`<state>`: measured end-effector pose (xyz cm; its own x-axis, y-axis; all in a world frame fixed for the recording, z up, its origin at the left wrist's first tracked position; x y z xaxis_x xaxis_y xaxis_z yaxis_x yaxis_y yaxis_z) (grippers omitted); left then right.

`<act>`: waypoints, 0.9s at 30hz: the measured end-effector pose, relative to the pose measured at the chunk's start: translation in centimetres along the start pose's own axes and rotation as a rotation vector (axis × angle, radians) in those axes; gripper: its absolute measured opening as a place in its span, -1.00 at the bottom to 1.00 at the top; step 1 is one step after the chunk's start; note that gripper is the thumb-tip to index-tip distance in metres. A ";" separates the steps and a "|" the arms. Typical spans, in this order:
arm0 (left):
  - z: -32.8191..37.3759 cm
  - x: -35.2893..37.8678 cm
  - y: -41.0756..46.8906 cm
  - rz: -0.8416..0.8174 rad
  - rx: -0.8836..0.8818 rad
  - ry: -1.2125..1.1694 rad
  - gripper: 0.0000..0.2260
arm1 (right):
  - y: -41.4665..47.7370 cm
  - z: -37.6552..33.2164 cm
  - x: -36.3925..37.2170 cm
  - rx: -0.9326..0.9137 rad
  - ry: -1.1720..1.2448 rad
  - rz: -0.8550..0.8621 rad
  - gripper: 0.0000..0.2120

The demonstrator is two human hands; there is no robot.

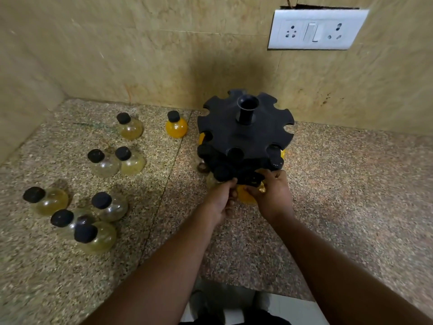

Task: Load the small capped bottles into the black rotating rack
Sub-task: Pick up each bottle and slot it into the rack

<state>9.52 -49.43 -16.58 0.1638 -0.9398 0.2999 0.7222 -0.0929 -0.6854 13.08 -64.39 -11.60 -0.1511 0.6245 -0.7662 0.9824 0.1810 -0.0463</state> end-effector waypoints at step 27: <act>-6.3 -9.7 -7.3 0.517 0.271 0.025 -0.67 | -6.8 -4.9 10.6 -0.134 -0.165 -0.348 -0.48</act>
<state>-1.56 -41.74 -18.71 0.5271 -0.8486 -0.0460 0.6998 0.4641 -0.5431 4.23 -55.28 -16.30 -0.4414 0.3803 -0.8127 0.8512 0.4642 -0.2451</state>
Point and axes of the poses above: each hand's wrist, its own y-axis towards the middle knuckle, its own x-axis out of the palm, z = x × y, the point moved 5 cm from there along y, towards the middle knuckle, and after that the axes turned 9 degrees about -z, right-handed, at the moved point
